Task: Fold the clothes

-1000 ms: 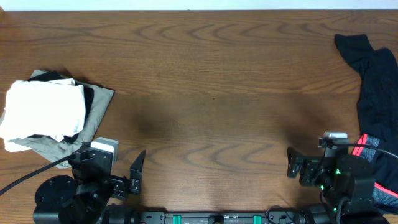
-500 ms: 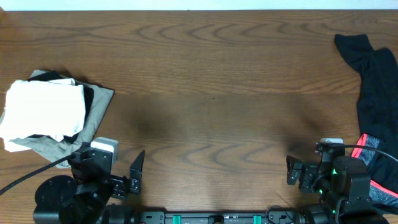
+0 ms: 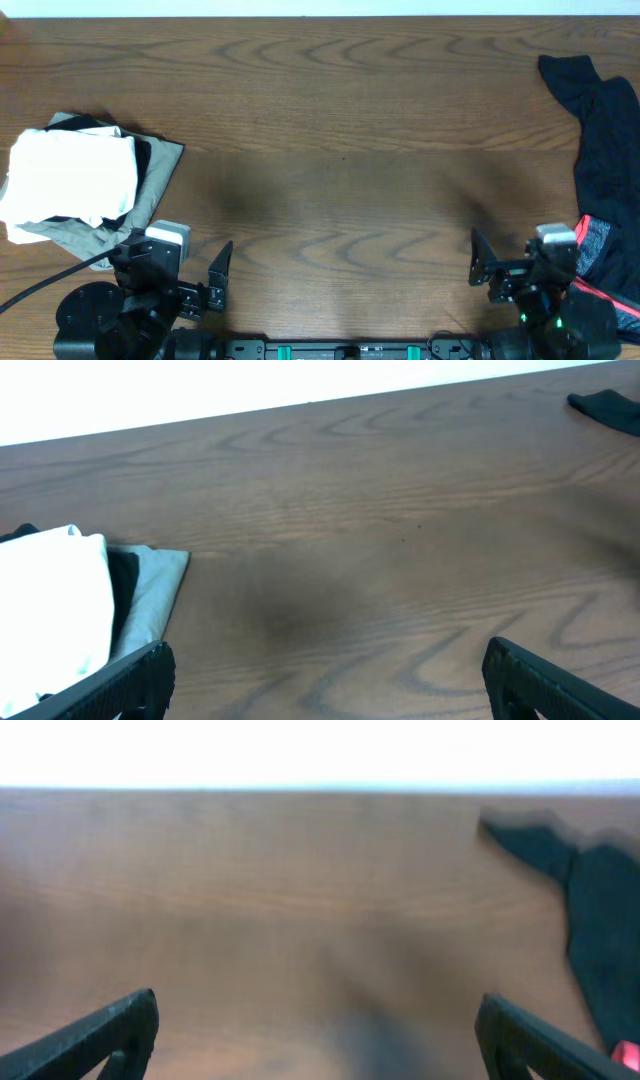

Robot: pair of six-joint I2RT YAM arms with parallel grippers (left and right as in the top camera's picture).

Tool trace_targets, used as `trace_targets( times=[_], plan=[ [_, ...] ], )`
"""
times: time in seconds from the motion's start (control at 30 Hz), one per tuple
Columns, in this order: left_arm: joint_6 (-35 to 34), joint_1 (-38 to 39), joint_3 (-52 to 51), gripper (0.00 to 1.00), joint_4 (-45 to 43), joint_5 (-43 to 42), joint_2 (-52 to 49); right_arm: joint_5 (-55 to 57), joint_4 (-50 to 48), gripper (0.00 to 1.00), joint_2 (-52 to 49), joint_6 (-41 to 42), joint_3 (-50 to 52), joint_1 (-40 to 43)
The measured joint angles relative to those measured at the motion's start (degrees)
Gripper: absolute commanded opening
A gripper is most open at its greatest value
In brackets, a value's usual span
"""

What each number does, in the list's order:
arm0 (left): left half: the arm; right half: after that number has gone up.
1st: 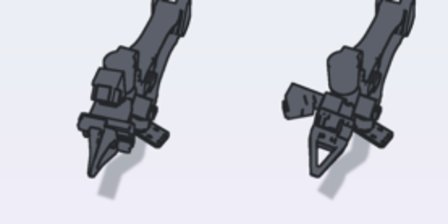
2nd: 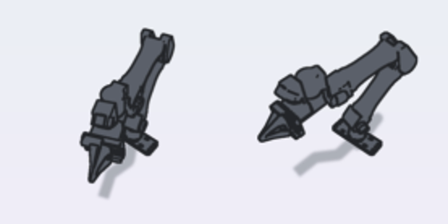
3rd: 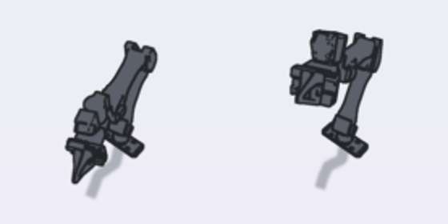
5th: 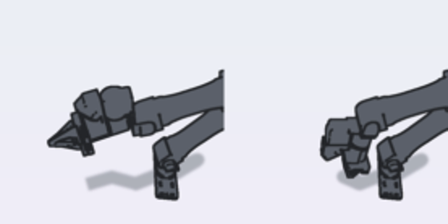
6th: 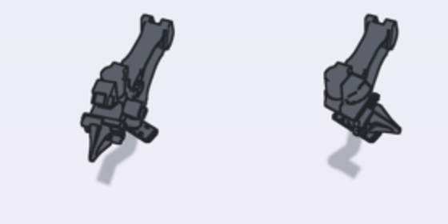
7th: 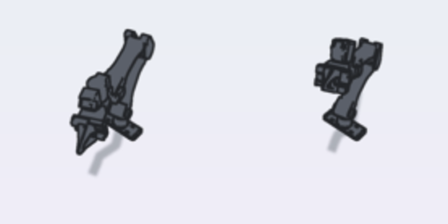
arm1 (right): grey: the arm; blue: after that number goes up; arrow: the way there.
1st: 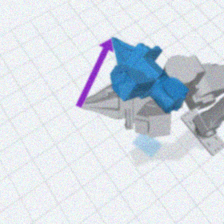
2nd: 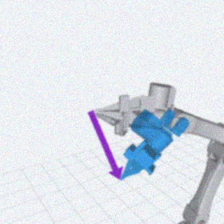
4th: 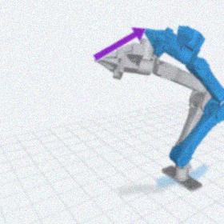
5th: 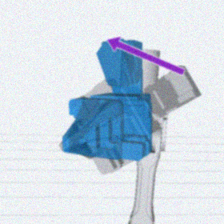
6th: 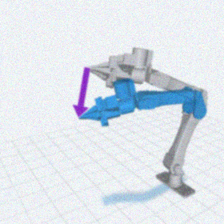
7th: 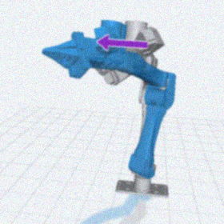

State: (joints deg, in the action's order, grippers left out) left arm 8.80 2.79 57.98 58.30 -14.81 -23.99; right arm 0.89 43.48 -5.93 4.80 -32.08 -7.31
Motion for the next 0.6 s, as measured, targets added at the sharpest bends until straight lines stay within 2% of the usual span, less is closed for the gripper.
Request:
trace_targets(
  times=[0.1,0.43,0.5,0.6],
  plan=[
    [-0.02,0.00,-0.02,0.98,0.00,0.02,0.00,0.00,-8.31,0.99,4.92,-2.08,5.64,0.00],
    [-0.02,0.00,-0.17,0.98,-0.02,0.02,0.04,0.20,-45.72,0.99,5.29,-6.36,26.64,0.33],
    [-0.02,0.00,-0.17,0.98,-0.02,0.02,0.04,0.28,-48.00,0.99,5.33,-6.80,29.77,0.85],
    [-0.02,0.00,-0.17,0.98,0.00,0.02,0.04,0.48,-44.35,0.99,5.31,-7.43,31.56,1.20]
  ],
)
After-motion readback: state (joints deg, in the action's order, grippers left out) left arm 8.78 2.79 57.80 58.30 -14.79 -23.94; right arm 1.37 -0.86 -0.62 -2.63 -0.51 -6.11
